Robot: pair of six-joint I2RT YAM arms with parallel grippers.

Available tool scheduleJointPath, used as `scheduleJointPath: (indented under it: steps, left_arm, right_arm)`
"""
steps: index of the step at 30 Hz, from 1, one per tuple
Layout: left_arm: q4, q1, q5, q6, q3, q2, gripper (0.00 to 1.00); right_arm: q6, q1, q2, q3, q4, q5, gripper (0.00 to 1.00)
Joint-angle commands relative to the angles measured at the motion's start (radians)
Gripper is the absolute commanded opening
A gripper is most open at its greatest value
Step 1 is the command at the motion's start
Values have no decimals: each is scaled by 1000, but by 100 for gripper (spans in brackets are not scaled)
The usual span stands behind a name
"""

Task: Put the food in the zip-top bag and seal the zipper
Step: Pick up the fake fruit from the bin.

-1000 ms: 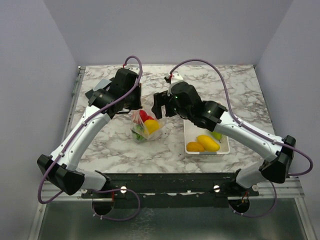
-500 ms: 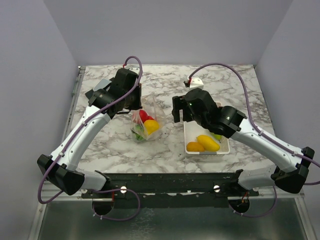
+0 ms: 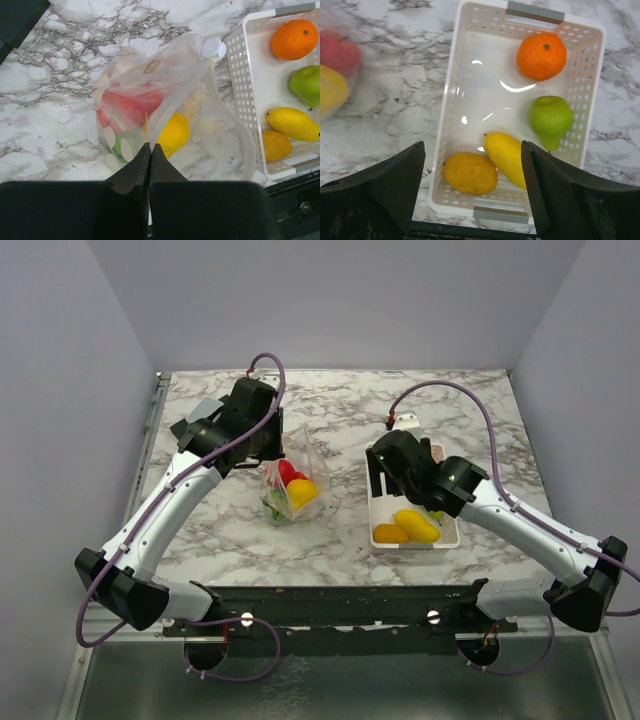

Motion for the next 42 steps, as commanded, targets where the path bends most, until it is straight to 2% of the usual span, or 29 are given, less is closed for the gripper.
scheduleJointPath:
  steps: [1, 5, 12, 16, 21, 28, 42]
  left_arm:
    - [11, 0, 14, -2, -9, -10, 0]
    - [10, 0, 11, -2, -11, -14, 0]
    - [7, 0, 14, -3, -11, -13, 0]
    - [5, 1, 13, -6, -8, -14, 0]
    - [2, 0, 10, -6, -2, -13, 0]
    - [-1, 1, 7, -2, 5, -11, 0]
    - [-22, -1, 20, 14, 29, -10, 0]
  right_arm:
    - [-8, -65, 1, -56, 22, 14, 83]
    - [-29, -103, 41, -69, 45, 18, 84]
    - [-80, -217, 105, -77, 122, -81, 85]
    - [-88, -285, 146, -67, 149, -94, 95]
    - [-101, -361, 189, -55, 192, -149, 100]
    - [-105, -423, 266, -22, 214, -144, 100]
    - [-189, -518, 349, -48, 375, -220, 100]
